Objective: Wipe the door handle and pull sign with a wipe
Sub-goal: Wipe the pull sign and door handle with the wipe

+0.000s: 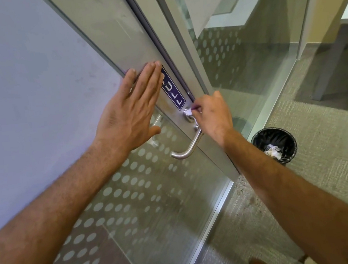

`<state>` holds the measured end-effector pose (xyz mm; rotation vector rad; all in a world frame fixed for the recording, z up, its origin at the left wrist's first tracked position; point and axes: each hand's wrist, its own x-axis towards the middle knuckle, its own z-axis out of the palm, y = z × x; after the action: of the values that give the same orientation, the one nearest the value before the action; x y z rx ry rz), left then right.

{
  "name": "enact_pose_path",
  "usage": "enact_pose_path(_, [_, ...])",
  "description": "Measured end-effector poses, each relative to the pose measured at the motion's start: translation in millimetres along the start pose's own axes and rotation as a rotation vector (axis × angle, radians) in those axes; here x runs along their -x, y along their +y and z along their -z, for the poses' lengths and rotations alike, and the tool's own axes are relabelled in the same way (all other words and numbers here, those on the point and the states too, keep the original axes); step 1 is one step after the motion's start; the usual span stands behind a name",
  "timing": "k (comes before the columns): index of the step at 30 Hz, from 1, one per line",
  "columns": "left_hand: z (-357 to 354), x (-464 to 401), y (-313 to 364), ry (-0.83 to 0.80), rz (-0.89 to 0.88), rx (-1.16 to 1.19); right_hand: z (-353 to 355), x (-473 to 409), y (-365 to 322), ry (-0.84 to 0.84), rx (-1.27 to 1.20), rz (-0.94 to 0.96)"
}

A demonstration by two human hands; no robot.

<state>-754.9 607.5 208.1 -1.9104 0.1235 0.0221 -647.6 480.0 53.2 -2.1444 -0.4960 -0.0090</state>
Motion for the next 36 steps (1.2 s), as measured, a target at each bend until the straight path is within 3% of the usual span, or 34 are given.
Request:
enact_pose_path(3, [-4,0,1,0.013,-0.008,-0.01,1,-7,17,-0.1,-0.093,-0.176])
enact_pose_path(7, [-3,0,1,0.023,-0.008,0.0,10,7,37,-0.259,-0.76,-0.467])
enact_pose_path(12, [-4,0,-1,0.058,-0.008,0.006,16,37,33,-0.095,-1.053,-0.416])
enact_pose_path(15, [-2,-1,-1,0.053,-0.004,0.004,22,30,17,-0.16,-1.461,-0.49])
enact_pose_path(19, [-4,0,0,0.058,0.002,0.021,30,30,8,-0.213,-1.733,-0.553])
enact_pose_path(23, [-6,0,0,0.079,0.007,0.017,32,28,9,-0.22,-1.714,-0.527])
enact_pose_path(28, [-6,-1,0,0.095,0.004,0.008,24,24,4,-0.428,-1.65,-0.379])
enact_pose_path(31, [-6,-1,0,0.095,0.004,0.006,18,22,-6,-0.374,-1.5,-0.379])
enact_pose_path(36, [-5,0,0,0.1,-0.002,-0.018,17,16,-14,-0.357,-1.528,-0.402])
